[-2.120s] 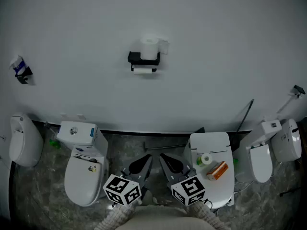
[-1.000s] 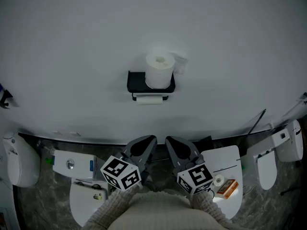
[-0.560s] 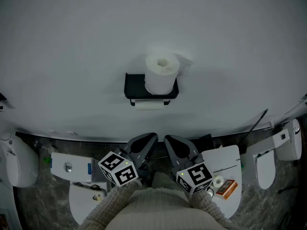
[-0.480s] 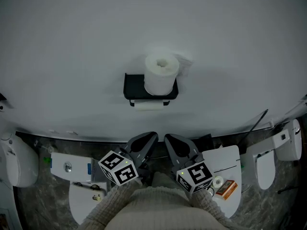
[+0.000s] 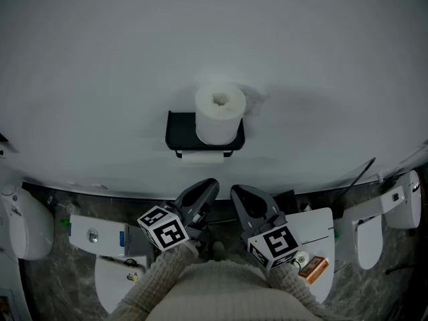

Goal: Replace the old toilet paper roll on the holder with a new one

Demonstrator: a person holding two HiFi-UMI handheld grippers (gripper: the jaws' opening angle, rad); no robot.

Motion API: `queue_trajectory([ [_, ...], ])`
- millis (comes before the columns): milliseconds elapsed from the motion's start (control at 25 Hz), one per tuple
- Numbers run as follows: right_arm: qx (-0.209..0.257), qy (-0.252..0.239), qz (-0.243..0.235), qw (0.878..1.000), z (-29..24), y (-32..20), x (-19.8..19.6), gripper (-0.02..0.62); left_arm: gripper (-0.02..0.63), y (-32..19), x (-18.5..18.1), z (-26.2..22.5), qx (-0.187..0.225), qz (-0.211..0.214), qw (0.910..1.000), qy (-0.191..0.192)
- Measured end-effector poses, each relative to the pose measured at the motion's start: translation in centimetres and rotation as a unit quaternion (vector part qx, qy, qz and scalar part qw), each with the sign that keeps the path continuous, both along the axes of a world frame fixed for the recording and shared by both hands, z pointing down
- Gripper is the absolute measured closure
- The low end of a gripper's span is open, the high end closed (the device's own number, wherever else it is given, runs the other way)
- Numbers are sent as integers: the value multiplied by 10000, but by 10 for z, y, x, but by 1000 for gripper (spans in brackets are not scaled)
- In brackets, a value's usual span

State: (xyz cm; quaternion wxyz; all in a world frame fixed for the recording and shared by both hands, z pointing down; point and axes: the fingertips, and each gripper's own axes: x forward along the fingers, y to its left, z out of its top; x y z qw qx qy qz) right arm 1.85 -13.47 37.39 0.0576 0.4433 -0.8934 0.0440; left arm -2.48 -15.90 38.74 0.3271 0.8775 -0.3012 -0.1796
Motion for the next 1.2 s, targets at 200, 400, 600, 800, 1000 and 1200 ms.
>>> queue_trajectory([
  [200,-55,25,21,10000,5,-7,7,594,513,-16,-1,7,-385,-184,9968,675],
  [400,-67,72,54,9999,7,-13,11,594,382,-37,-6,16,-830,-479,9855,1401],
  [600,-71,96,135,9998,9,-17,16,594,332,-56,-21,16,-1078,-867,9666,2158],
  [800,-87,114,135,9998,12,-18,17,594,330,-70,-31,10,-1103,-1001,9476,2825],
  [1000,-67,88,163,9998,10,-23,19,594,331,-75,-27,12,-1158,-957,9457,2884],
  [1200,-51,79,191,9998,10,-26,21,594,392,-76,-27,13,-1224,-915,9397,3059],
])
